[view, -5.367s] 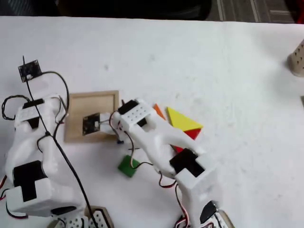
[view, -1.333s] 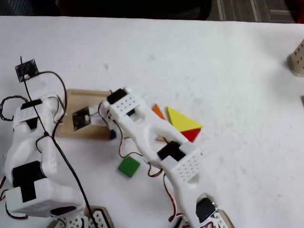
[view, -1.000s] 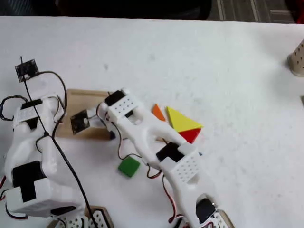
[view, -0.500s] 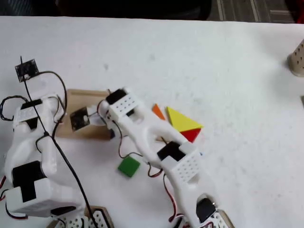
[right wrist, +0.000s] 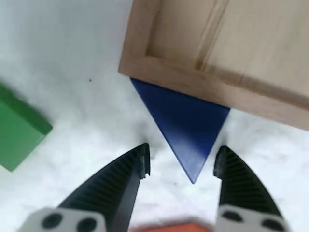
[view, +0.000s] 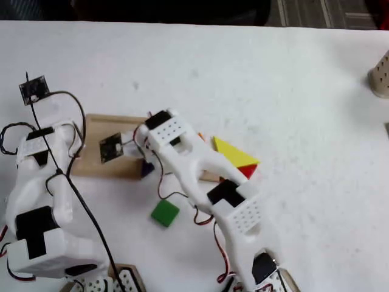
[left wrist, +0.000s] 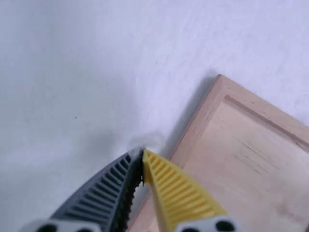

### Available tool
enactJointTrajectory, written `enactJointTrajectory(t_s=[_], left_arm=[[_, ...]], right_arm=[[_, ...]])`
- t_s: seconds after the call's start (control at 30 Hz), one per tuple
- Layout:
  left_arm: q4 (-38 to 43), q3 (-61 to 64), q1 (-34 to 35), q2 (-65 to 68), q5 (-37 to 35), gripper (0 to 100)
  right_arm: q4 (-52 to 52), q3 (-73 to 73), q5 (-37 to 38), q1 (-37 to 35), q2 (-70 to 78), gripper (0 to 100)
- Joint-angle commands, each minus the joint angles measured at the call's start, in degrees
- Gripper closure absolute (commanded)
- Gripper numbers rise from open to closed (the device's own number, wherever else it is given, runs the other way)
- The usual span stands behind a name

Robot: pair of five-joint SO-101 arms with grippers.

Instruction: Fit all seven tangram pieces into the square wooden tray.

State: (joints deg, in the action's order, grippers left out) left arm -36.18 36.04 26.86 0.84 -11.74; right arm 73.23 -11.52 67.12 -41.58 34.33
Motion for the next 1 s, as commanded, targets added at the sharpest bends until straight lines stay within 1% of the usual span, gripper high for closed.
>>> enactJointTrajectory(t_s=[0.0,0.13,0.33,0.4,0.53,0.57,0.63,0.73,0.97], left_arm=[[1.4,-3.3,0.8,-0.1,0.5,97],[1.4,-3.3,0.8,-0.1,0.5,97],[1.4,-3.3,1.1,-0.1,0.5,97],[1.4,-3.5,2.5,-0.1,0.4,97],[2.9,-3.5,5.0,-0.2,-0.2,97],[2.9,-3.5,5.2,-0.2,-1.3,97],[2.9,-3.5,5.2,-0.2,-3.9,97],[2.9,-3.5,5.2,-0.2,-3.9,97],[2.9,-3.4,5.1,-0.2,-3.7,97]], right_arm=[[-5.0,0.2,-4.8,-4.0,-2.9,73.8],[-10.7,0.3,-8.8,-5.3,-2.8,72.2],[-10.7,-0.2,-8.8,-6.5,2.0,72.3],[-9.6,-0.3,-8.6,-6.1,1.4,72.5],[-7.6,1.8,-4.3,-5.9,0.4,80.6],[-6.9,2.1,-3.4,-5.5,0.4,82.9],[-5.8,2.1,-3.1,-4.1,0.3,87.2],[-5.5,2.1,-3.3,-1.7,0.3,93.3],[-5.4,2.5,-3.8,2.0,-1.1,95.4]])
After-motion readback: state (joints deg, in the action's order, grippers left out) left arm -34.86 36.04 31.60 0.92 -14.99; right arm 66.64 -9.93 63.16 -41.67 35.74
